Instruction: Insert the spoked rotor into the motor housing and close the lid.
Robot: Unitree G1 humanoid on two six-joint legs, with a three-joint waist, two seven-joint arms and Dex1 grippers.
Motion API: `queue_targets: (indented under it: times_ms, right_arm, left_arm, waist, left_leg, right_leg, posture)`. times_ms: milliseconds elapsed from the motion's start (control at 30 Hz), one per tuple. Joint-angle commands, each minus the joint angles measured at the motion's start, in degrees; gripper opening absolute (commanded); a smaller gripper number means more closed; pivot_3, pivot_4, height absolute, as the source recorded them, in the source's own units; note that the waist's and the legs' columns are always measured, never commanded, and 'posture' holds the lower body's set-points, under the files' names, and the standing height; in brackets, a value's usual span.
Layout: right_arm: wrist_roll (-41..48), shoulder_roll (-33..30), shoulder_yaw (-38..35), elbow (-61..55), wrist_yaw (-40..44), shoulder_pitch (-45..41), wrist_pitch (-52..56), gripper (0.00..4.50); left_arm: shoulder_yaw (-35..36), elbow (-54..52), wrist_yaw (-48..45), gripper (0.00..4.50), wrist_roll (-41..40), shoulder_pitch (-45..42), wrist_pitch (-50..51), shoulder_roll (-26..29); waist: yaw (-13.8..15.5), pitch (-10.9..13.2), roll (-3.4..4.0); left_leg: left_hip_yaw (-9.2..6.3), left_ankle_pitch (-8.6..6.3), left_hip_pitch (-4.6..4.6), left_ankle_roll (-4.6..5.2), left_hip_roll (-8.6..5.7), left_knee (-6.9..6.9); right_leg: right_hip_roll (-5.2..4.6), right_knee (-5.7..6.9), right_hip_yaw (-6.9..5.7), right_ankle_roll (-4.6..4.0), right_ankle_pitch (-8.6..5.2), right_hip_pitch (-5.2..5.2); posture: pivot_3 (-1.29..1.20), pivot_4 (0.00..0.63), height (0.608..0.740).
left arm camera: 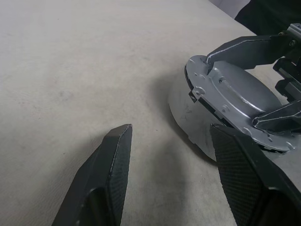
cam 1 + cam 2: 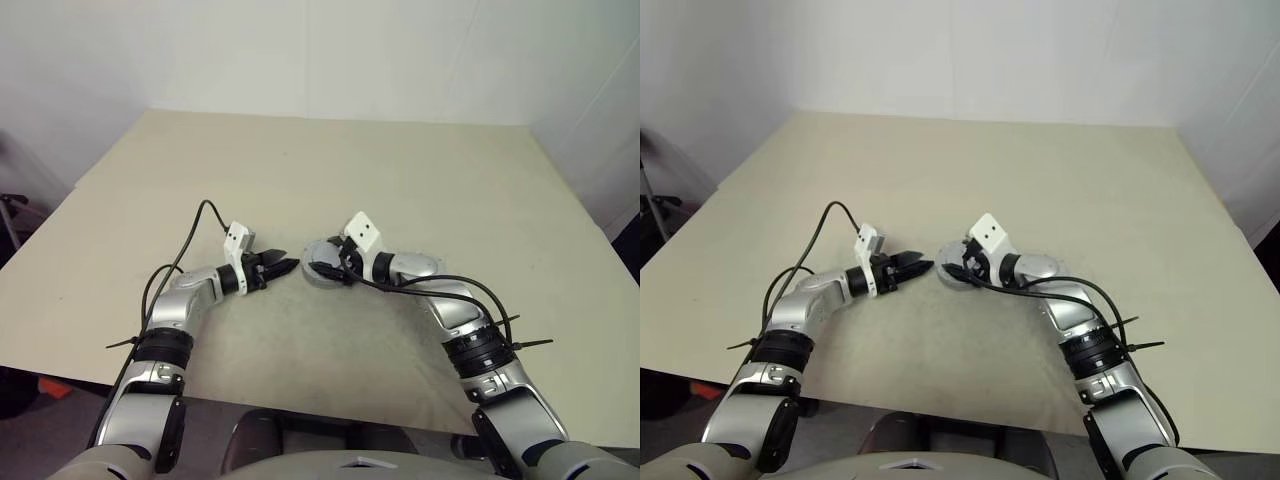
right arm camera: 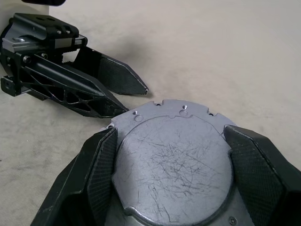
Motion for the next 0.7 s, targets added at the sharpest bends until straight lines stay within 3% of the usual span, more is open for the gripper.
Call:
queue_targets:
  times_ms: [33, 367, 567, 700]
  right_arm:
    - [-0.89, -0.1, 0.36, 0.13, -0.36, 0.1, 0.02, 3.15]
    - [-2.15, -0.21, 1.41, 2.35, -1.24, 0.32, 0.78, 3.15]
    - [-2.32, -0.59, 1.53, 2.26, -1.07, 0.92, 0.74, 3.15]
    - [-2.38, -0.66, 1.4, 2.26, -1.13, 0.93, 0.83, 3.15]
  left_arm:
    - [0.23, -0.29, 0.25, 2.78, -0.11, -0.62, -0.47, 0.5]
    - [0.39, -0.85, 0.55, 2.78, -0.35, -0.42, 0.06, 0.46]
    - [3.02, -2.28, 2.84, 2.78, -4.95, -3.24, 7.99, -0.95]
    - [5.2, -0.62, 4.42, 1.83, -7.47, -6.32, 11.37, -2.48]
  waist:
    - [-0.01, 0.0, 0.0]
    - [-0.06, -0.01, -0.01]
    - [0.01, -0.02, -0.02]
    - [0.08, -0.03, -0.03]
  left_leg:
    - [0.0, 0.0, 0.0, 0.0, 0.0, 0.0]
    - [0.0, 0.0, 0.06, 0.01, 0.01, 0.01]
    - [0.0, -0.01, 0.14, -0.01, 0.0, 0.02]
    - [0.0, 0.01, 0.12, 0.0, 0.0, 0.07]
  right_leg:
    - [0.0, 0.0, 0.0, 0.0, 0.0, 0.0]
    - [0.0, 0.04, 0.0, -0.01, 0.01, 0.07]
    - [0.0, 0.05, 0.0, -0.01, 0.01, 0.16]
    - [0.0, 0.07, -0.02, -0.02, 0.02, 0.16]
  posture:
    - [0.0, 0.0, 0.74]
    - [0.0, 0.0, 0.74]
    - [0.0, 0.0, 0.74]
    - [0.0, 0.0, 0.74]
